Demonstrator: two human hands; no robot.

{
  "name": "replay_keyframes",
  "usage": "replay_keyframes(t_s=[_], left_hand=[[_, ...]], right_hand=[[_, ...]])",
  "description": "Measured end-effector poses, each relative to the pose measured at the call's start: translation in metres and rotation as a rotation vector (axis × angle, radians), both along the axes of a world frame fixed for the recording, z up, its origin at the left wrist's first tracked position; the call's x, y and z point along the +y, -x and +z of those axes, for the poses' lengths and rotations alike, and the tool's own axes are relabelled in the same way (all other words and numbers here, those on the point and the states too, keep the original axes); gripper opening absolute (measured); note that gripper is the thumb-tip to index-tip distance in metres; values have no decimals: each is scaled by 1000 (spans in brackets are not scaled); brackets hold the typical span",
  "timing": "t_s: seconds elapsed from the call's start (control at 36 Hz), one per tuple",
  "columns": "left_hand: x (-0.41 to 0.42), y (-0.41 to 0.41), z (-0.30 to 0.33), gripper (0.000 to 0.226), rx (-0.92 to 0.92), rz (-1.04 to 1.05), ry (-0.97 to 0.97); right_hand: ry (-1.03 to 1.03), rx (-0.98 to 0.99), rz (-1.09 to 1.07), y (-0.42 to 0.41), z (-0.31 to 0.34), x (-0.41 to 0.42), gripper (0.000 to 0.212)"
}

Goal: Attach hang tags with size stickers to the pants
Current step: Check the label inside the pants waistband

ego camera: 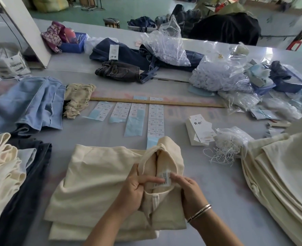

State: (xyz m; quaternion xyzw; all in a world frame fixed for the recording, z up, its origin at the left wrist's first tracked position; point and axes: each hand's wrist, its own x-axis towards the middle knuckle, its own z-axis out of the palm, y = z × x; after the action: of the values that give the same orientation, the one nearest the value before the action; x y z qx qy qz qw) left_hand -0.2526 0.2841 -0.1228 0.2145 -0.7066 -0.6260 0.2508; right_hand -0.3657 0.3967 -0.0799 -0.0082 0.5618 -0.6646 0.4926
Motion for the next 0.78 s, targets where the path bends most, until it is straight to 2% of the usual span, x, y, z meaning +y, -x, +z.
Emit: replay_keyframes(t_s=[0.08,0.17,0.25,0.33,0.44,0.58,0.67,0.78], left_hand=[[3,1,2,69,3,-3,8],[3,-2,0,72,-5,-8,-15],[1,-5,-3,71,-11,35,-185],[-3,-10,-7,67,-17,168,-290],[-7,-15,-7,69,3,154,-202],[-5,-13,-2,65,69,94,-145],[0,-10,8,52,54,66,-53],[8,-6,12,55,28,61,-23]], right_hand=[[-40,37,16,2,6,-3,36],[-98,80,42,5,7,-4,24],[-78,51,43,7,7,-6,20],[-50,29,29,9,8,-6,26],[-59,50,38,10,7,-7,27],[-50,57,34,7,8,-9,18],[-48,53,62,5,8,-9,23],[-15,60,91,5,10,-5,36]])
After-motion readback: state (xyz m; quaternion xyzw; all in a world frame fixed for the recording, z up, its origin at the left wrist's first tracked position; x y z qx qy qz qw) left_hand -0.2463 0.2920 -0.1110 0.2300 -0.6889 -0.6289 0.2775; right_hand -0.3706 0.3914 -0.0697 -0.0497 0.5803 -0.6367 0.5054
